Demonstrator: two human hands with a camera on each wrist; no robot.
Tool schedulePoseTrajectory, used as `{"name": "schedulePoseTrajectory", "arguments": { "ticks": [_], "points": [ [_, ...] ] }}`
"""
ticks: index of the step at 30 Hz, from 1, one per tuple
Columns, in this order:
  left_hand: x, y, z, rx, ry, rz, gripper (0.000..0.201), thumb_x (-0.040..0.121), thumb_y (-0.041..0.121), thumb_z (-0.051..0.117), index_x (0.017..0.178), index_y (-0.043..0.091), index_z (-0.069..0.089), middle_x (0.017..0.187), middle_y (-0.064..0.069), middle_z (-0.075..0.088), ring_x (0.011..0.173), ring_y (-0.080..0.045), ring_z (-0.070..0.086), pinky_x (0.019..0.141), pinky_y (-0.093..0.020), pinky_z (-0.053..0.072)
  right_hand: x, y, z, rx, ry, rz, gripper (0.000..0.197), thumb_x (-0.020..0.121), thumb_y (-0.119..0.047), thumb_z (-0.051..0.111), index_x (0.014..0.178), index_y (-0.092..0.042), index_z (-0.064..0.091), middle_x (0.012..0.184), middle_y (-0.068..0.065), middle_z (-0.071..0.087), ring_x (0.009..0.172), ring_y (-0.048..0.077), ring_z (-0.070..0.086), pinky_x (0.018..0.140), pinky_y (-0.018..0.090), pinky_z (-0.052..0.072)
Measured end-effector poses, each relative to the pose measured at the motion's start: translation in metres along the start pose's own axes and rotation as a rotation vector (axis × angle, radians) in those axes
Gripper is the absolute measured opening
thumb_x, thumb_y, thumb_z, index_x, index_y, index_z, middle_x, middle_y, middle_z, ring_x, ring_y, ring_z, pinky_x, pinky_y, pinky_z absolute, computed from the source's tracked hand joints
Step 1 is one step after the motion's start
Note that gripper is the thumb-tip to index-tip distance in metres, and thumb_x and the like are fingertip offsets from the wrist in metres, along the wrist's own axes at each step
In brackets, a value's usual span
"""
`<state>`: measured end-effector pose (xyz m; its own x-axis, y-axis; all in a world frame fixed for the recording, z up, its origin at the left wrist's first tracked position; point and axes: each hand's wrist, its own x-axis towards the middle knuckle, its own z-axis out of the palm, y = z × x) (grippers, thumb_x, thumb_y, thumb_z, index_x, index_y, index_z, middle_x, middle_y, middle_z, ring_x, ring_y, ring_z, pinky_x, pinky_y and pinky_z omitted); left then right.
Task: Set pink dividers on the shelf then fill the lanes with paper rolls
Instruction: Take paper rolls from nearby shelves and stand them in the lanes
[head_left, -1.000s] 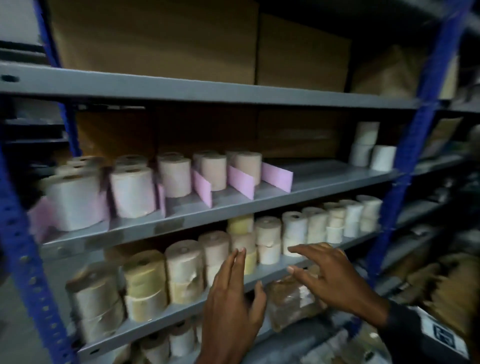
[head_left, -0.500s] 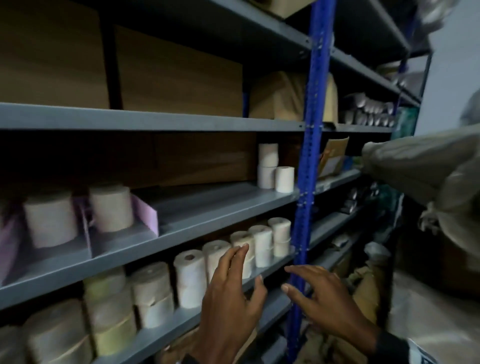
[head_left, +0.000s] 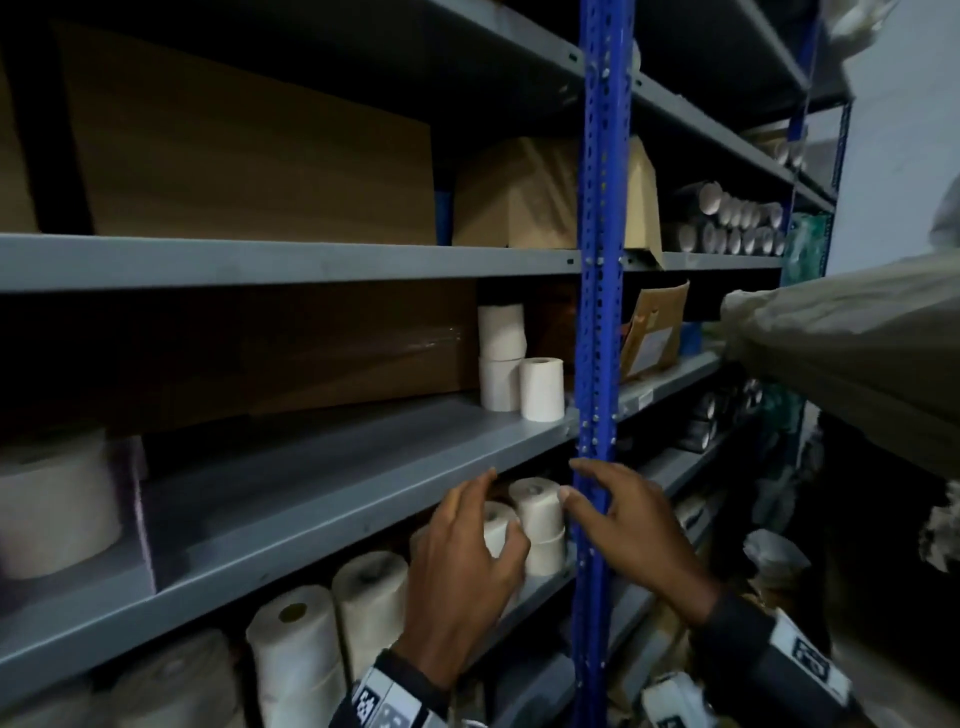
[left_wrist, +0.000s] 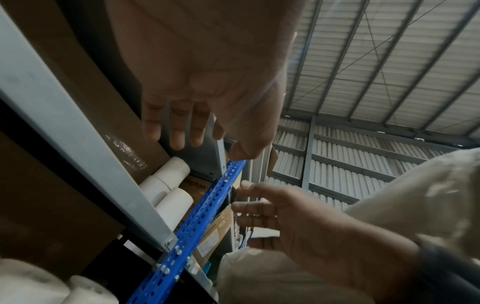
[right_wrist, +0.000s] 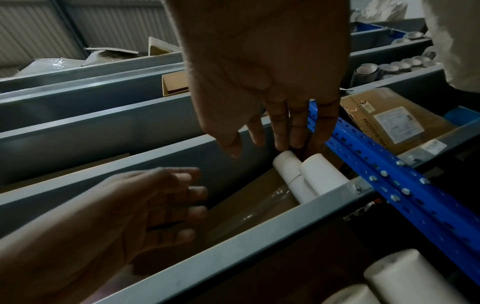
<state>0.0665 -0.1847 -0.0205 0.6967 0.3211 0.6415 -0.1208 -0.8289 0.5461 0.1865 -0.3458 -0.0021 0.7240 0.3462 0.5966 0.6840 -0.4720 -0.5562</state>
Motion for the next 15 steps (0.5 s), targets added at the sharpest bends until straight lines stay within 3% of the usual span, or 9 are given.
{"name": "schedulePoseTrajectory", "arguments": {
  "ticks": [3, 7, 10, 15],
  "points": [
    [0.039, -0.022, 0.027, 0.009, 0.023, -0.013, 0.057, 0.095, 0.037, 0.065, 0.148, 0.03, 0.048, 0.141, 0.013, 0.054, 0.127, -0.008, 0.054, 0.104, -0.03, 0.048, 0.058, 0.019, 0.007, -0.045, -0.003, -0.014, 0.043, 0.086, -0.044, 0.068, 0.124, -0.024, 0.065, 0.121, 0.001, 0.067, 0.111, 0.017, 0.063, 0.097, 0.031, 0.049],
    [0.104, -0.048, 0.064, -0.016, 0.015, -0.044, 0.056, 0.097, 0.037, 0.064, 0.15, 0.026, 0.046, 0.143, 0.008, 0.054, 0.132, -0.012, 0.052, 0.105, -0.021, 0.039, 0.135, 0.044, 0.023, -0.146, -0.071, -0.039, 0.049, 0.088, -0.046, 0.064, 0.132, -0.024, 0.059, 0.133, 0.0, 0.061, 0.123, 0.016, 0.057, 0.102, 0.028, 0.044],
    [0.159, -0.06, 0.097, -0.02, -0.017, -0.063, 0.062, 0.098, 0.044, 0.058, 0.155, 0.031, 0.036, 0.151, 0.01, 0.047, 0.135, -0.011, 0.047, 0.106, -0.027, 0.042, 0.193, 0.061, 0.037, -0.194, -0.101, -0.074, 0.052, 0.09, -0.047, 0.062, 0.136, -0.023, 0.055, 0.137, -0.001, 0.056, 0.127, 0.016, 0.051, 0.104, 0.029, 0.04],
    [0.223, -0.067, 0.143, -0.048, -0.095, -0.104, 0.065, 0.097, 0.042, 0.057, 0.155, 0.026, 0.032, 0.15, 0.001, 0.048, 0.133, -0.018, 0.051, 0.103, -0.034, 0.047, 0.264, 0.079, 0.058, -0.297, -0.118, -0.082, 0.056, 0.092, -0.047, 0.055, 0.142, -0.023, 0.047, 0.146, 0.003, 0.046, 0.136, 0.021, 0.042, 0.109, 0.037, 0.038]
  ]
}}
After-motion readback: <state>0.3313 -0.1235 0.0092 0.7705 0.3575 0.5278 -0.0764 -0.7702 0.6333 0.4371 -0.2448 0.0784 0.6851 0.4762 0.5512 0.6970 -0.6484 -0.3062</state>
